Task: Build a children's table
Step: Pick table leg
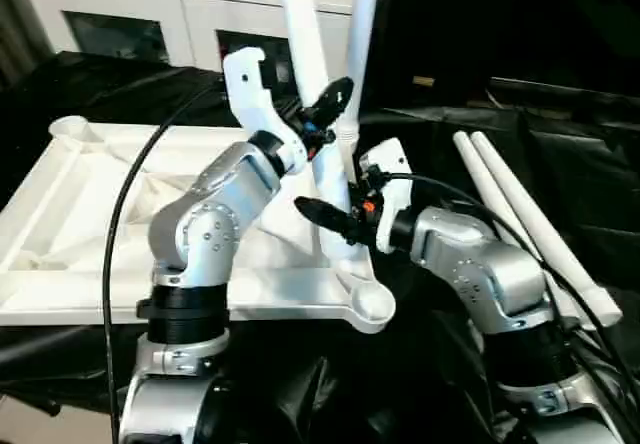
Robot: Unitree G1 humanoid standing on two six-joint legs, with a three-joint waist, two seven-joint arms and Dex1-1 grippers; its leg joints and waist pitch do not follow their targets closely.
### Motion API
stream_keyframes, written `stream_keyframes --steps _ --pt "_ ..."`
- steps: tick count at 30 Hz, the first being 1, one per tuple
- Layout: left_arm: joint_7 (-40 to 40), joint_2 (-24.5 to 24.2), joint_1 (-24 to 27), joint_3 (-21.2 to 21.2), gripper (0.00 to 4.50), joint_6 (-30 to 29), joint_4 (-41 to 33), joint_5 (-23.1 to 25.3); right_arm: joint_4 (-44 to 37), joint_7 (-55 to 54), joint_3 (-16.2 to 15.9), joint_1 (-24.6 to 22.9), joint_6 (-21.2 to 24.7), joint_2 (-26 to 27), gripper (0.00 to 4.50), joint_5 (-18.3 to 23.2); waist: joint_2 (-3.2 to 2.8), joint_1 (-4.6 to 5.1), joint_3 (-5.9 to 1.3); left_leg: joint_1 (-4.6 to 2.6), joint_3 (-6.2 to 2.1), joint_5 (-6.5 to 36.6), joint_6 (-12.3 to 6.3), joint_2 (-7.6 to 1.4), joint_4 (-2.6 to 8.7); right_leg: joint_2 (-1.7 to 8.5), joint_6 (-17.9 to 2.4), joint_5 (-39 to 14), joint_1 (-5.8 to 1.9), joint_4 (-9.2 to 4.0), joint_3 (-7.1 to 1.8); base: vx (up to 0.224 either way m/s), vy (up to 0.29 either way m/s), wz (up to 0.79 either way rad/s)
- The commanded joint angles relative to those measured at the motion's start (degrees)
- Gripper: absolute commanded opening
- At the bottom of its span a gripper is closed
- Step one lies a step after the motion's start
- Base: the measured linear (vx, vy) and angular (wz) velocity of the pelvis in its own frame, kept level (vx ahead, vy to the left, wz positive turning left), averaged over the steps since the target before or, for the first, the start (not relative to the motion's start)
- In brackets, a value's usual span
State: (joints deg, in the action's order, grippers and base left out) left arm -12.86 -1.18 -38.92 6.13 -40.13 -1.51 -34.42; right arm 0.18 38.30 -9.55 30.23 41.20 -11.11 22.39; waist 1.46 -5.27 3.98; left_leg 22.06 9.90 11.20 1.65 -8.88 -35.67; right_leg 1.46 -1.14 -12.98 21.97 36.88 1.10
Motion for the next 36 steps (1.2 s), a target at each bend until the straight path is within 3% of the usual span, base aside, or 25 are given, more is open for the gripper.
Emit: stream_keyframes --steps 1,4,10,15,34,36 --pt "-3.03 -0.65 -0.40 -1.82 1.87 -0.80 -0.41 -0.79 -2.95 4.04 -0.54 1.30 1.55 -1.64 3.16 1.90 -0.34 0.06 -4.09 -1.42 -1.77 4.36 0.76 -4.25 4.09 6.30 -10.67 -1.29 -2.65 -4.36 -2.97 0.000 0.000 0.00" --pt "-6.31 -3.00 -1.16 -2.18 1.84 -2.60 -0.65 -1.86 -2.83 8.26 -1.27 1.67 2.81 -5.34 3.46 2.60 -0.05 0.16 -4.10 -1.26 -1.73 3.76 0.57 -4.17 4.00 6.45 -11.10 -0.30 -2.84 -4.21 -2.95 0.000 0.000 0.00" --pt "-11.79 -6.14 -1.98 -2.26 1.84 -3.15 -1.16 -3.16 -0.56 11.95 0.00 3.66 5.87 -8.61 3.46 4.65 0.18 0.33 -4.09 -1.08 -1.65 3.08 -0.13 -3.96 3.84 6.39 -11.89 -1.41 -2.92 -4.28 -2.93 0.000 0.000 0.00" --pt "-13.31 -6.41 -1.67 -2.40 1.84 -2.61 -1.88 -4.03 0.66 12.49 2.28 4.99 9.06 -8.10 3.46 7.55 0.03 0.20 -4.16 -1.21 -1.62 2.75 -0.09 -4.22 3.84 6.43 -12.54 -1.11 -2.80 -4.16 -2.90 0.000 0.000 0.00" --pt "-15.26 -5.79 -1.31 -2.42 1.84 -3.31 -3.36 -5.78 3.54 10.66 2.59 5.30 9.78 -6.76 3.46 7.70 0.11 0.13 -4.18 -1.13 -1.55 2.44 0.25 -4.14 3.86 6.46 -12.72 -0.39 -2.89 -4.12 -2.86 0.000 0.000 0.00" --pt "-16.11 -6.01 -1.15 -2.85 1.84 -3.45 -3.74 -6.05 3.44 10.72 2.53 5.19 9.80 -6.78 3.12 7.59 0.04 0.11 -4.15 -1.19 -1.56 2.71 0.33 -4.15 3.87 6.48 -12.55 -0.98 -2.85 -4.18 -2.88 0.000 0.000 0.00"
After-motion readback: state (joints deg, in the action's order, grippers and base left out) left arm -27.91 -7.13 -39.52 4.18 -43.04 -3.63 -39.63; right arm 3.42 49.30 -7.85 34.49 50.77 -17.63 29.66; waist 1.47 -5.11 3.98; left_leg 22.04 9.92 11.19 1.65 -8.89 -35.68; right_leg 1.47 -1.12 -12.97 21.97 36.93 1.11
